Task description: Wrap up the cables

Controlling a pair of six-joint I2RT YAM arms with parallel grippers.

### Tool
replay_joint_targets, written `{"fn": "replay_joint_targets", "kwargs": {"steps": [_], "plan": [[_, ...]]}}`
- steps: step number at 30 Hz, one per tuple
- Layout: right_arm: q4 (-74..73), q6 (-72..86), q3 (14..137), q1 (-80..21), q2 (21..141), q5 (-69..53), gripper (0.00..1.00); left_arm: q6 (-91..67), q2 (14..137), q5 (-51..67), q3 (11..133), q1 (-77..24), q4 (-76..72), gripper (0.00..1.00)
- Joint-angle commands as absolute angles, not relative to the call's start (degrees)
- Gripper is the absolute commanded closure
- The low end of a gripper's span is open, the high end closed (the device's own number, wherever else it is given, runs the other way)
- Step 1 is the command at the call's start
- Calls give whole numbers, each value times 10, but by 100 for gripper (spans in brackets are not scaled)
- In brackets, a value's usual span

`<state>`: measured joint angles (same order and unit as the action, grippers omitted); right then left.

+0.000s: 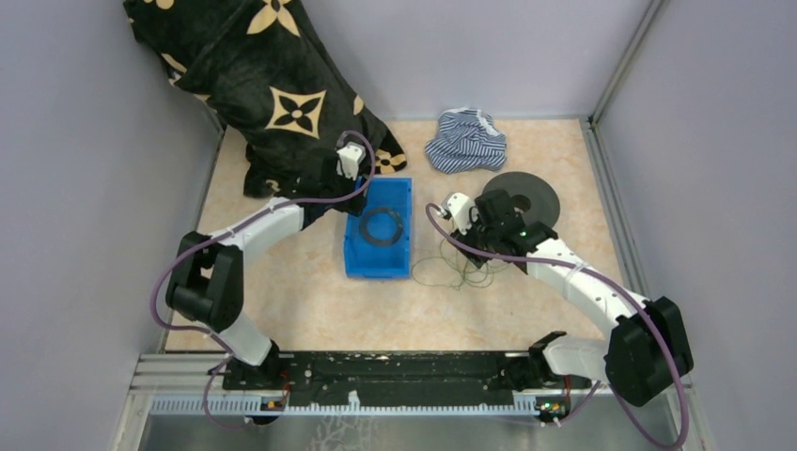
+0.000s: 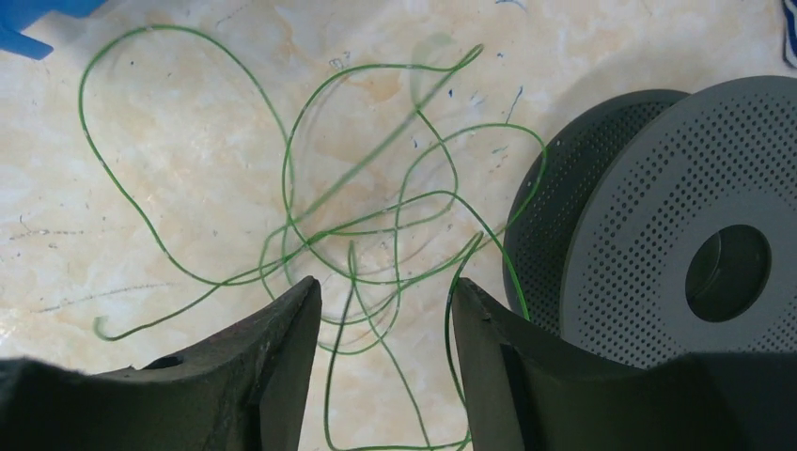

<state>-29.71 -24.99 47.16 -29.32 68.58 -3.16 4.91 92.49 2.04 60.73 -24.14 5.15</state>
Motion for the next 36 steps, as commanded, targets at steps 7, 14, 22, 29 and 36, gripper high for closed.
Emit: {"fn": "replay_joint_targets", "kwargs": {"steps": [7,14,22,29,36], "plan": [[-238,-242,464,-290,654,-41,44,20,989,-3,702,-248,138,38],[-234,-241,455,-290,640,-40,43,16,980,-3,691,-248,138,54],[-234,-240,455,-290,638,-40,43,26,949,-29,665,-247,115,69],[-236,-235,458,-290,637,-42,43,31,922,-69,642,-240,96,76],[-235,-232,461,-290,637,-40,42,34,892,-67,619,-189,82,81]]}}
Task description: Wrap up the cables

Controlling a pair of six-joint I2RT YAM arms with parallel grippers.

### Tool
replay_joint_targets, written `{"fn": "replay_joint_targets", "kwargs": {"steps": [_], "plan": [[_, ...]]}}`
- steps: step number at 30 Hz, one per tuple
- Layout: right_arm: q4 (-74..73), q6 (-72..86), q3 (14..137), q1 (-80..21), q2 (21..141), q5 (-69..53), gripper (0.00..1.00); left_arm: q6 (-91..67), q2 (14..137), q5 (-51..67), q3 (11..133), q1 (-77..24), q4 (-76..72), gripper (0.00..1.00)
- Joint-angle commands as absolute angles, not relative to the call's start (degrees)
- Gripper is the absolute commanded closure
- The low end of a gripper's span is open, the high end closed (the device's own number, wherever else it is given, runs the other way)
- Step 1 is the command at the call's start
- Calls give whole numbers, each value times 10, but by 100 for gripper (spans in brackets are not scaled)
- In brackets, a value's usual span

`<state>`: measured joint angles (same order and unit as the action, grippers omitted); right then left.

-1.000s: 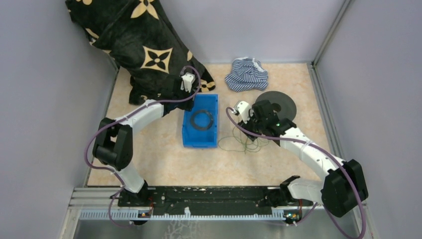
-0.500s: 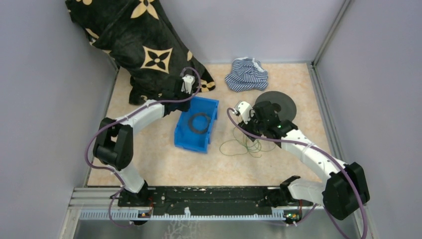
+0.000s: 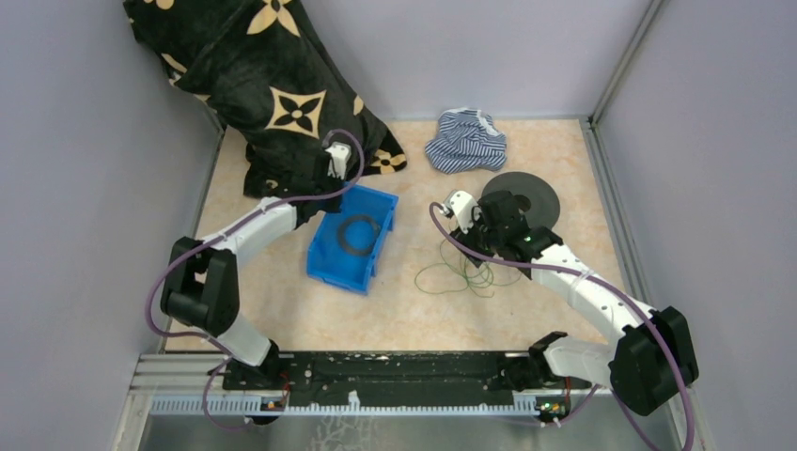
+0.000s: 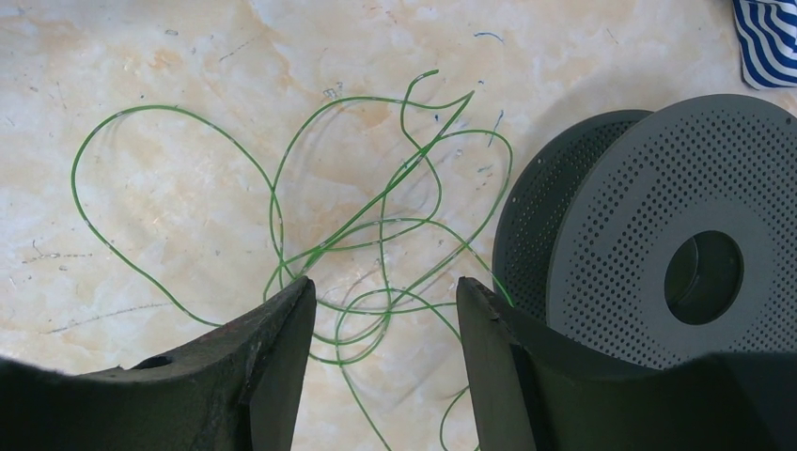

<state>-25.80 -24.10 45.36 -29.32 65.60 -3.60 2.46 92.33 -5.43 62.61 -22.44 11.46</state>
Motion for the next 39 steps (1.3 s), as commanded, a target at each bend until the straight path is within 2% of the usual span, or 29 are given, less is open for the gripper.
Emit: {"fn": "replay_joint_targets", "kwargs": {"steps": [1,8,20,23,34,39], "plan": [[-234,-231,461,-290,637,-38,42,33,890,-64,618,-176,82,82],[-230,-222,463,-290,636,-25,42,57,884,-31,622,-82,83,81],[-226,-222,458,-289,624,-6,42,139,919,-17,613,-38,58,76],[-224,-222,456,-289,622,-9,42,135,924,-21,607,-34,59,71],[-227,-220,457,-289,628,-17,41,117,921,-14,614,-32,63,43],[-229,-217,458,-289,629,-17,41,116,900,-15,618,-32,65,35]]}}
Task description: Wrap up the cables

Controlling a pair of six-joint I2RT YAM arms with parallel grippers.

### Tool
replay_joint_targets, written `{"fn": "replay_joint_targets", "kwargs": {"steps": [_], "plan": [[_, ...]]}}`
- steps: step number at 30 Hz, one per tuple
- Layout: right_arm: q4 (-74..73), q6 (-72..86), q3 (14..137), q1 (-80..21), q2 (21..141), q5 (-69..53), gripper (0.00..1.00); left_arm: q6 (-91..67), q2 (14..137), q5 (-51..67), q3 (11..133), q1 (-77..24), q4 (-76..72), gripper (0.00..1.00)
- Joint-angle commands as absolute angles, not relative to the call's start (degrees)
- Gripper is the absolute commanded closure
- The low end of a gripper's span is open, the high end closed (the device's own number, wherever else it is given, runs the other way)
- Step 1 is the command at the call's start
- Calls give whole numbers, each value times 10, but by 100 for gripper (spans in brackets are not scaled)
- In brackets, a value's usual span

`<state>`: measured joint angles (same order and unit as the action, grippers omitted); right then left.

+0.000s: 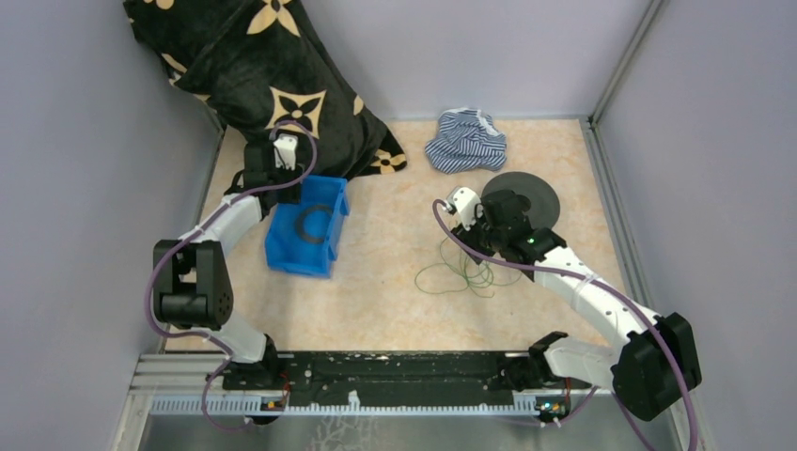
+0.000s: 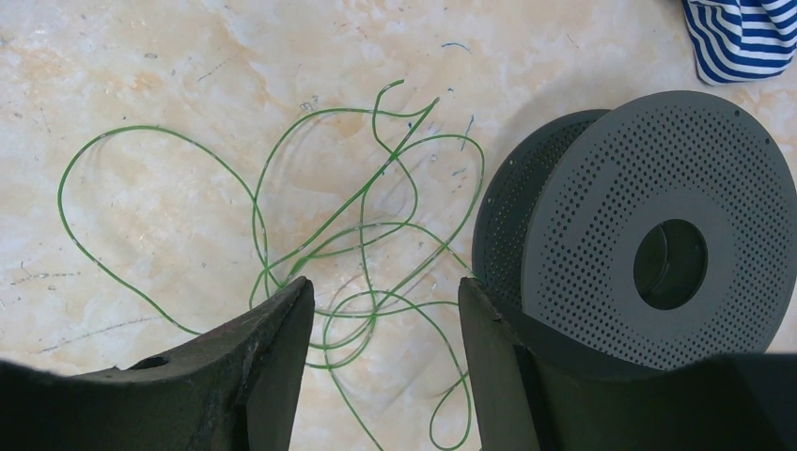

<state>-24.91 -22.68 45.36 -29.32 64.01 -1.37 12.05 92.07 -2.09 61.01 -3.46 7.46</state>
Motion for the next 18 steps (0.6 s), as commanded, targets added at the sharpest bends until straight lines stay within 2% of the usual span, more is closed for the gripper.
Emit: {"fn": "replay_joint_targets", "kwargs": {"steps": [1,5,9,15,18], "plan": [[-230,-217,459,-290,628,-17,41,115,894,-16,619,-32,65,33],[-238,-217,467,-289,616,-13,40,113,867,-19,624,-32,64,27],[-249,-219,481,-289,590,-7,28,124,838,-23,626,-32,62,20],[-283,-184,523,-289,585,-53,19,130,795,-15,619,-32,54,1],[-280,-149,530,-290,596,-81,19,133,778,10,618,-32,51,0]]}}
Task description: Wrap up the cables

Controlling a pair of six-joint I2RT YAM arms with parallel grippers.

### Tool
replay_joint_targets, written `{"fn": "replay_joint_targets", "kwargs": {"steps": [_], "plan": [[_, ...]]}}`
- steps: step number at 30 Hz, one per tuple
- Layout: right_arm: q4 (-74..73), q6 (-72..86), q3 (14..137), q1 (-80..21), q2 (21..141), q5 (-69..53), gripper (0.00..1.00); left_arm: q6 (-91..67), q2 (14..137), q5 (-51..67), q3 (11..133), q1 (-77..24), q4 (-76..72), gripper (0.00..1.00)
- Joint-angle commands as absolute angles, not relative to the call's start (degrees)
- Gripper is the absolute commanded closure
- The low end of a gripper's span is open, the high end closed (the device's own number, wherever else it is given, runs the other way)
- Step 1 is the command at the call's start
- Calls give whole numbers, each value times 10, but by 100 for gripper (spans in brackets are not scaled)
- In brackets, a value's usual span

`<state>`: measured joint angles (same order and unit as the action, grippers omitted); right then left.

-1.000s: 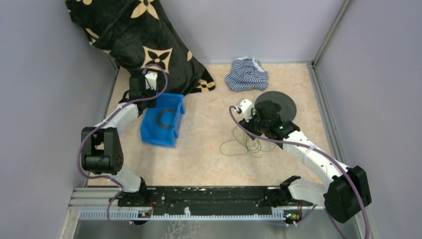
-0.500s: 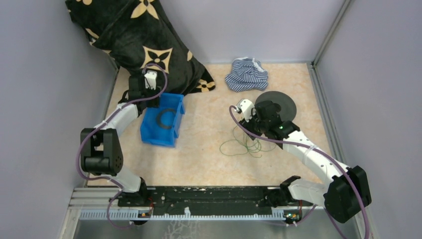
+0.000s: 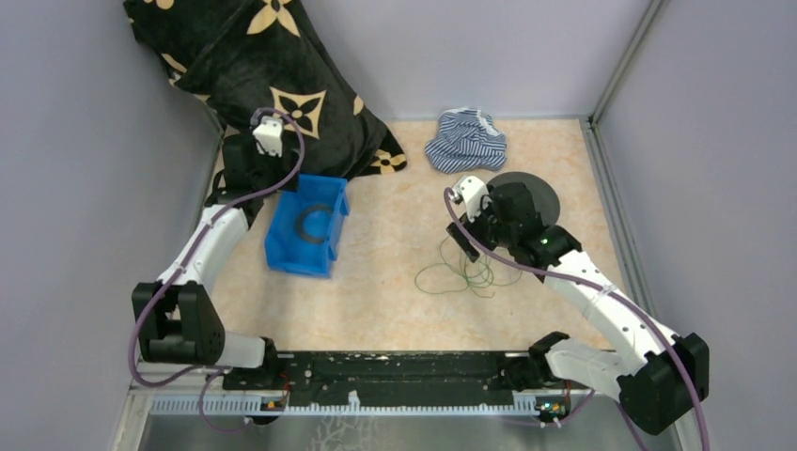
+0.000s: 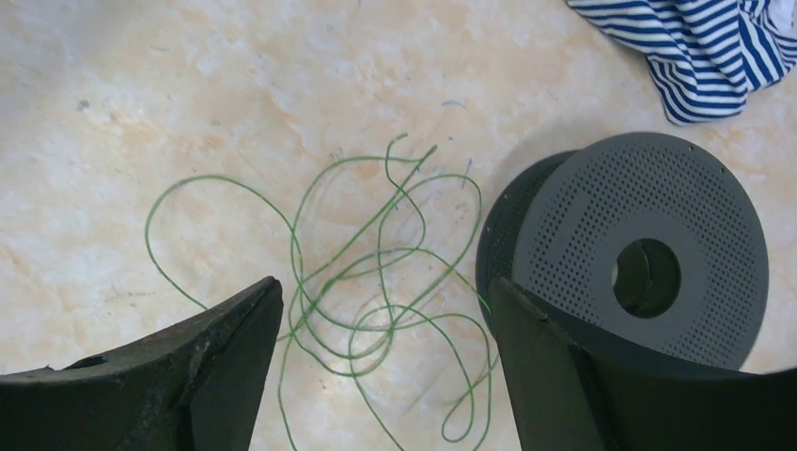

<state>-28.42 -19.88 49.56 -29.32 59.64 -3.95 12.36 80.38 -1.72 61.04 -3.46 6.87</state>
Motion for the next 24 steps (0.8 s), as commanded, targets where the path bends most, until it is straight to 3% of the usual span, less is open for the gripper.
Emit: {"fn": "replay_joint_targets", "kwargs": {"steps": [1,13,21,24], "plan": [[-276,-139,530,-290,601,-88,19,134,773,21,617,-32,50,0],[-202,-75,482,-290,681,-83,28,174,691,202,584,-40,8,0],[-201,-63,486,-290,758,-87,43,184,671,224,565,-55,-3,0],[-202,-64,489,-290,781,-83,53,182,667,237,559,-60,-7,0]]}}
